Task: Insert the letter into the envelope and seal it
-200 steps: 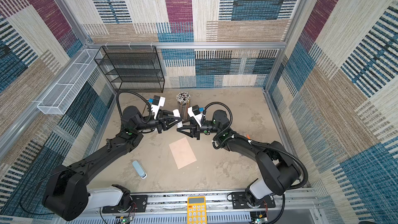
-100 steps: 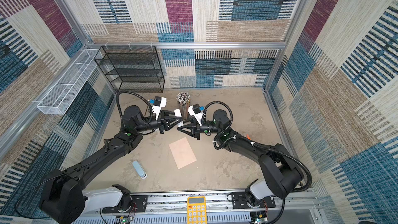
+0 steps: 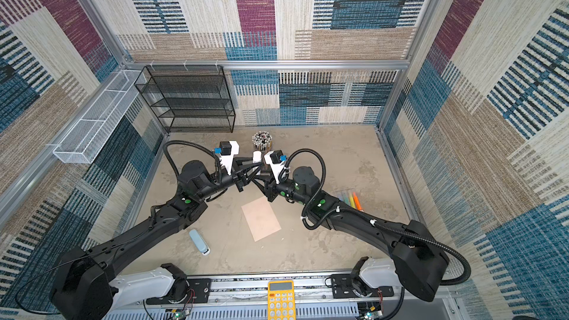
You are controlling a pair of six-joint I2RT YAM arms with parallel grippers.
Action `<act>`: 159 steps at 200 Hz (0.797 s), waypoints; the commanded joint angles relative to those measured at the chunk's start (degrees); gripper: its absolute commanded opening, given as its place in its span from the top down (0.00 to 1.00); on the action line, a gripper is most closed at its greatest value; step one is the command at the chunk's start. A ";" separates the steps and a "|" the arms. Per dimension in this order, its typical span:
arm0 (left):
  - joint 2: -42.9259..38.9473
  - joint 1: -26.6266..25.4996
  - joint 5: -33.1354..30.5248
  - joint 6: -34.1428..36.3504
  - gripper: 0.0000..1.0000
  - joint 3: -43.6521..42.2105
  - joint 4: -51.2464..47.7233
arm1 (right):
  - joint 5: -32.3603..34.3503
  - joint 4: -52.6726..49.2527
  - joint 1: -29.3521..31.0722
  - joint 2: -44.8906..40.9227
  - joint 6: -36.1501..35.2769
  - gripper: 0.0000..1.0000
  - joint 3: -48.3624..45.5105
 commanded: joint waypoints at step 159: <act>-3.86 -0.18 -15.30 4.59 1.00 -3.30 -12.37 | 19.96 3.24 4.94 -4.72 -11.07 0.82 1.90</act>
